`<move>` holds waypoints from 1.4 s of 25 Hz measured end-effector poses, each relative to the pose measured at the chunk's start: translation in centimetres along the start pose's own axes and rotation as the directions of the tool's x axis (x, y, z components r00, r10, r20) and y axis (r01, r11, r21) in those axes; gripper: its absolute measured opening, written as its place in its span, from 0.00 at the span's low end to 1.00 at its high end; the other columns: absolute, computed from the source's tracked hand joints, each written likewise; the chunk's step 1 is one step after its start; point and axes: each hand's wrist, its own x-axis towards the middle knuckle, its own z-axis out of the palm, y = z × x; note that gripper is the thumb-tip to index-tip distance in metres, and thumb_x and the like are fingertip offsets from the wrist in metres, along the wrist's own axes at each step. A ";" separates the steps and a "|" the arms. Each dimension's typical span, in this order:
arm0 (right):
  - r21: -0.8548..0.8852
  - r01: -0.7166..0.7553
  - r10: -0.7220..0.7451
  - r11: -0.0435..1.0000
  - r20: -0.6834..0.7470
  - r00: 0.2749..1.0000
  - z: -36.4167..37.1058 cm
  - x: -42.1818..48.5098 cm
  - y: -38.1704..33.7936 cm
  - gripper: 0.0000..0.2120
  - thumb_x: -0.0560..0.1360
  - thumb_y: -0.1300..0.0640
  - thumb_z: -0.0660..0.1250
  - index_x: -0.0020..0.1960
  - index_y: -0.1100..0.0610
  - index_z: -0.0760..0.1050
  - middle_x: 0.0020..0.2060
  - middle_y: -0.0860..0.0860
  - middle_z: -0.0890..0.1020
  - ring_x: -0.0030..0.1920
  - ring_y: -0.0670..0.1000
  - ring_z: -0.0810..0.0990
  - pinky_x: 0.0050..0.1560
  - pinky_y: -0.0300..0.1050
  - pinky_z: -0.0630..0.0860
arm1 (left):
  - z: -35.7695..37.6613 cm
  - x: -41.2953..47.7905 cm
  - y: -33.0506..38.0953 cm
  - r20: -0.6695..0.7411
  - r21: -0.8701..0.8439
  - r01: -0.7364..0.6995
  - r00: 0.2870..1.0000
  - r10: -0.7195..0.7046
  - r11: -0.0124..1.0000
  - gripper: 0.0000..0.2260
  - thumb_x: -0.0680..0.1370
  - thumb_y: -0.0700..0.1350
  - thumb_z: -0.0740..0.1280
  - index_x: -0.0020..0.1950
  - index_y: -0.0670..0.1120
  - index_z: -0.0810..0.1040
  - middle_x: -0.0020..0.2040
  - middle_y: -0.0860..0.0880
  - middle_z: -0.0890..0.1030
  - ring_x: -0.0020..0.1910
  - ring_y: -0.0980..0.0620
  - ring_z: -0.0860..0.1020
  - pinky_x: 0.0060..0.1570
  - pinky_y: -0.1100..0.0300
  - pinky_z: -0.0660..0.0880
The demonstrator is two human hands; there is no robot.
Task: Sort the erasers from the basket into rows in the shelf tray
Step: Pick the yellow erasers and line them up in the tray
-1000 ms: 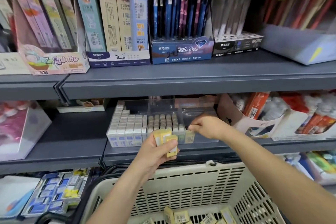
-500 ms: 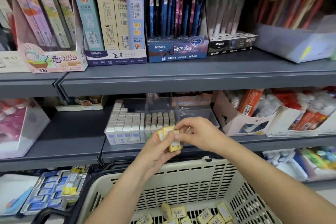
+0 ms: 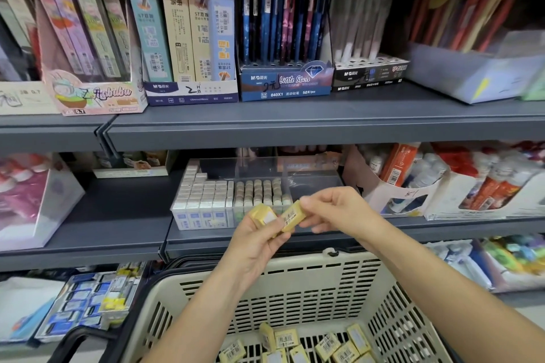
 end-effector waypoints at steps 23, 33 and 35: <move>-0.843 0.072 0.008 0.534 0.090 0.996 -1.2 7.5 1.1 0.13 0.79 0.55 0.59 0.62 0.53 0.75 0.61 0.50 0.77 0.61 0.51 0.74 0.61 0.41 0.69 | -1.6 1.3 0.7 -0.077 0.349 -0.030 0.995 0.060 0.937 0.07 0.74 0.39 0.70 0.49 0.46 0.77 0.44 0.47 0.83 0.41 0.54 0.83 0.38 0.64 0.78; -0.540 0.058 -0.049 0.840 0.031 0.998 0.9 2.4 -1.4 0.05 0.70 0.51 0.69 0.41 0.52 0.76 0.29 0.48 0.82 0.31 0.44 0.80 0.40 0.41 0.77 | 0.8 0.4 0.0 0.023 0.410 -0.045 0.999 0.039 0.911 0.10 0.77 0.35 0.64 0.58 0.39 0.73 0.47 0.45 0.78 0.46 0.53 0.78 0.42 0.65 0.79; -0.454 0.046 -0.004 0.890 0.094 0.996 -0.1 1.9 -1.6 0.05 0.70 0.59 0.69 0.44 0.51 0.76 0.30 0.49 0.83 0.31 0.43 0.80 0.39 0.37 0.75 | 0.9 0.2 0.4 0.003 0.362 -0.027 1.000 0.027 0.932 0.05 0.78 0.34 0.63 0.52 0.39 0.74 0.46 0.44 0.78 0.45 0.52 0.79 0.42 0.64 0.79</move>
